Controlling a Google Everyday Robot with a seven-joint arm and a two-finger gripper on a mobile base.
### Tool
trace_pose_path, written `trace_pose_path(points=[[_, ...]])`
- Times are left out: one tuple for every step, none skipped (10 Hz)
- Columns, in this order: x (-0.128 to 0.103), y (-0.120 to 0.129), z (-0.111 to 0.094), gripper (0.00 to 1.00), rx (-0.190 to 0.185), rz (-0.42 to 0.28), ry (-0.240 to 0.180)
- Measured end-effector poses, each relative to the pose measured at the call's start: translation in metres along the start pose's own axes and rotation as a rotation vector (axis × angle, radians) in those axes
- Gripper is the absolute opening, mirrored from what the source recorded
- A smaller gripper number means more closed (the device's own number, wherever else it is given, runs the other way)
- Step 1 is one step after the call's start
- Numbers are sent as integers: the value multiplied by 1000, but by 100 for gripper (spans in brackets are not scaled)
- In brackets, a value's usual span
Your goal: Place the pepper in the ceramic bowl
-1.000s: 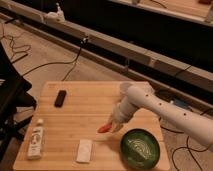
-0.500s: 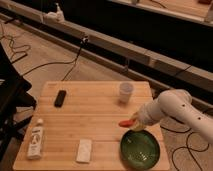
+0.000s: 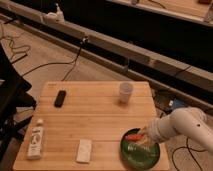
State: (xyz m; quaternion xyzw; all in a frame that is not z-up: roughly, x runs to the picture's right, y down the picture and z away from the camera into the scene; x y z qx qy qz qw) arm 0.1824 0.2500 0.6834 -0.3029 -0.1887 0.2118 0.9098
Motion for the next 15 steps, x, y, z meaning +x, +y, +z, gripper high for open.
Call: trace_pose_path(points=[[0,7,5,34,-12,7,-19],[-3,9,7,42,-17,-3,-29],[-4,9,7,44,-17,-5,-29],[-3,9,7,44,-16,-4,-29],[-3,9,7,44,-15,-4,-29],[-4,9,7,44,-16,-5,-29],[-4,9,7,44,-17,-6,-30],[-4,9,7,44,-16,-5,-30],[-4,9,7,44,-16,-5,-30],[-4,9,7,44,-16,-5,-30],[-3,9,7,44,-16,-5,-30],[-3,9,7,44,-16,-5,-30],[-3,8,7,44,-14,-3,-30],[-2,6,5,44,-8,3,-32],[1,5,2,44,0,13,-34]])
